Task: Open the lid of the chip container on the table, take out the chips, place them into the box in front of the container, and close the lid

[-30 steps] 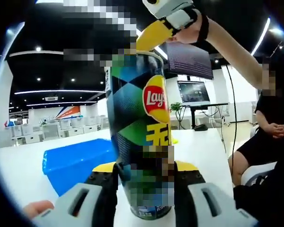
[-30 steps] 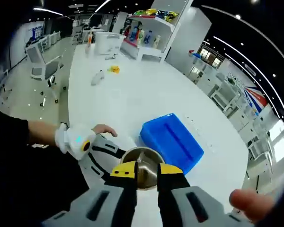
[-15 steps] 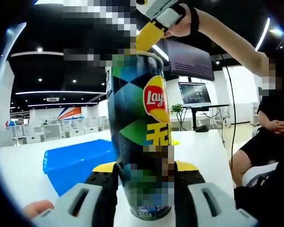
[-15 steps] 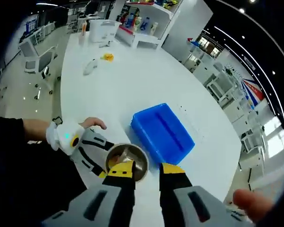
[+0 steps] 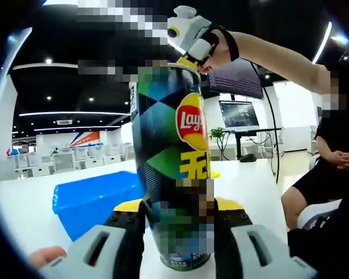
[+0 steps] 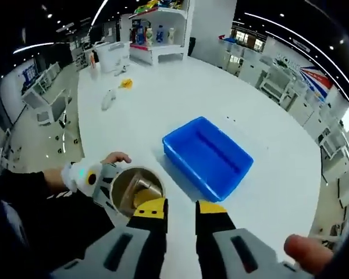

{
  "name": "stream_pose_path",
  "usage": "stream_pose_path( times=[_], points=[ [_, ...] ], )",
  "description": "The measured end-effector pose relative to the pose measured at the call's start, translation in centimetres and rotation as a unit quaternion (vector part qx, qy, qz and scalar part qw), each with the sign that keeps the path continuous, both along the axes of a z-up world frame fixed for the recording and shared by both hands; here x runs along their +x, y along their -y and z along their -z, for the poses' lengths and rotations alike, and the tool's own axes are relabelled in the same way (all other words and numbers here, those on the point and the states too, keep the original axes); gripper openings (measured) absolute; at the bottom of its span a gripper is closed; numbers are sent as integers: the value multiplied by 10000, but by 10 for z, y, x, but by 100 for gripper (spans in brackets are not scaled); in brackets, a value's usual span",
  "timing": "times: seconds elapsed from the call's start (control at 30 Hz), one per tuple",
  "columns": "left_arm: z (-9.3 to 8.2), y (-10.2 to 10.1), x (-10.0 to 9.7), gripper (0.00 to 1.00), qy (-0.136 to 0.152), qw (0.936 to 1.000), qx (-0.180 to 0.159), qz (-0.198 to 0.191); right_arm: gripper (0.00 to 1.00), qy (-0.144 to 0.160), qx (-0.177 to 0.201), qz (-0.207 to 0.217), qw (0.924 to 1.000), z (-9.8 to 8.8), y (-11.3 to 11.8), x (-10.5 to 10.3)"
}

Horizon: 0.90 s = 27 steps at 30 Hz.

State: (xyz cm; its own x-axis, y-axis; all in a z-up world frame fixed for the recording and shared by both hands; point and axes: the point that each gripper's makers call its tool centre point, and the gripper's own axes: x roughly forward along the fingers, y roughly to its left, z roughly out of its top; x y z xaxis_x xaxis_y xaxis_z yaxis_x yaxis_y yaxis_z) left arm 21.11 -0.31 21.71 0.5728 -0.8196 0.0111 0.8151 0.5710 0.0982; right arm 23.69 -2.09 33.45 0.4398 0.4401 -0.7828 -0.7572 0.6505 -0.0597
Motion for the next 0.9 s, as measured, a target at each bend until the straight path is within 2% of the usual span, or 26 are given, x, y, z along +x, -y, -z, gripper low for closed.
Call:
stream_pose_path(
  times=[0.03, 0.1, 0.17, 0.23, 0.3, 0.43, 0.53, 0.57, 0.63, 0.77, 0.9],
  points=[
    [0, 1, 0, 46, 4, 10000, 1, -9, 16, -42, 20, 24, 10000, 2, -1, 0],
    [0, 1, 1, 45, 4, 10000, -11, -12, 17, -15, -339, -58, 9994, 11, 3, 2],
    [0, 2, 1, 45, 7, 10000, -16, -23, 18, -16, -240, -63, 9997, 16, -2, 5],
    [0, 1, 1, 45, 10, 10000, -21, -32, 17, -121, 95, 0, 9999, 18, -10, 7],
    [0, 1, 1, 45, 20, 10000, -25, -35, 15, -157, 258, 56, 9995, 17, -13, 9],
    [0, 1, 0, 45, 18, 10000, -17, -20, 9, -122, 522, 81, 9985, 19, -19, 11],
    [0, 0, 0, 46, 22, 10000, -21, -3, 0, -400, 822, 9, 9958, 21, -29, 2],
    [0, 0, -1, 46, 14, 10000, -17, 7, 0, -232, 688, 39, 9974, 22, -24, 6],
    [1, 0, -1, 45, 3, 10000, -15, 18, 0, -306, 704, 139, 9970, 23, -22, 6],
    [-1, -4, 2, 44, -173, 9998, 8, -85, 0, -190, 893, 442, 9948, 23, -14, 11],
    [-8, -2, 4, 44, -80, 9999, 101, -110, 0, -276, 1252, 853, 9881, 24, -3, 14]
  ],
)
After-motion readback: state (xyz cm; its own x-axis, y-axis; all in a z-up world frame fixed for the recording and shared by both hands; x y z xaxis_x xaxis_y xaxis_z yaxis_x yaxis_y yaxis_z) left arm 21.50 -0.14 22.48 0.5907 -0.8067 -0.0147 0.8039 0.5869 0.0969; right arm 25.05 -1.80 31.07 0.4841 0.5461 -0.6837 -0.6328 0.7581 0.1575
